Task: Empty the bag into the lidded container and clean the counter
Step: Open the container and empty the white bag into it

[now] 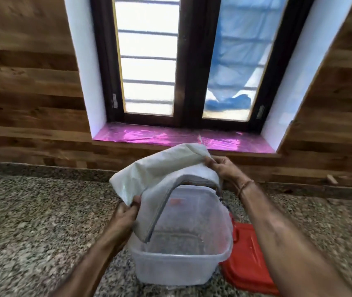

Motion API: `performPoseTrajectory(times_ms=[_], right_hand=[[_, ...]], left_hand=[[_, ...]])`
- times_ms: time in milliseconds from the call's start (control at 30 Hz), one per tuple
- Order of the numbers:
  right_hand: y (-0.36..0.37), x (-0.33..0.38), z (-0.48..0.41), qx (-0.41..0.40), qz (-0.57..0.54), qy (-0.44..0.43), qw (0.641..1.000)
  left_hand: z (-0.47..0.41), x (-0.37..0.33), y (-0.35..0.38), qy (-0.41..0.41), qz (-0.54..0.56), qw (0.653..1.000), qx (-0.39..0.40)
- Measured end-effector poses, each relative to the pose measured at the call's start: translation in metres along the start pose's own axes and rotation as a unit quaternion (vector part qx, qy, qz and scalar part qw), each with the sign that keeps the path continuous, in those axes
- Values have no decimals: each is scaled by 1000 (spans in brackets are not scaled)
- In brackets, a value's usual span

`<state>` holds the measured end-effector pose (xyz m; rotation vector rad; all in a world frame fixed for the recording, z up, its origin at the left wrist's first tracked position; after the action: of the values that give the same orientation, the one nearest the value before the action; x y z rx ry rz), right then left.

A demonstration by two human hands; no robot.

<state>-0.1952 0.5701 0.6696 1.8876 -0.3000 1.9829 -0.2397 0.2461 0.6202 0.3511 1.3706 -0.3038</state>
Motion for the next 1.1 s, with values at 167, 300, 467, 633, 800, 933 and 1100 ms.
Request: performPoseTrajectory(times_ms=[167, 300, 467, 633, 800, 933, 1100], right_hand=[[-16, -34, 9, 12, -68, -50, 996], [-17, -45, 13, 26, -110, -68, 991], [-10, -49, 19, 35, -141, -77, 986], [-14, -51, 27, 19, -144, -78, 986], [-21, -59, 34, -16, -94, -76, 992], [-15, -58, 40, 3, -26, -66, 997], [1, -44, 47, 73, -49, -21, 996]], left_hand=[[-8, 23, -1, -46, -30, 998, 14], [-9, 24, 3, -100, 98, 990, 33], [-6, -1, 8, -109, 252, 958, 80], [-27, -7, 12, -101, 242, 960, 95], [-46, 18, -4, -98, 235, 967, 29], [-47, 8, -10, -15, 247, 969, -4], [-43, 5, -20, 33, 205, 978, -20]])
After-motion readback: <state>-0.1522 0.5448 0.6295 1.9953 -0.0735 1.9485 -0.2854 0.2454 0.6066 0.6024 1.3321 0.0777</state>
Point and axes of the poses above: each hand's wrist, its own z-axis away from the middle knuckle, its own y-axis out of the palm, x = y × z, the point moved 9 cm from there along -z, towards the middle knuckle, and after that the axes turned 3 degrees about -z, right-handed, at the moved point
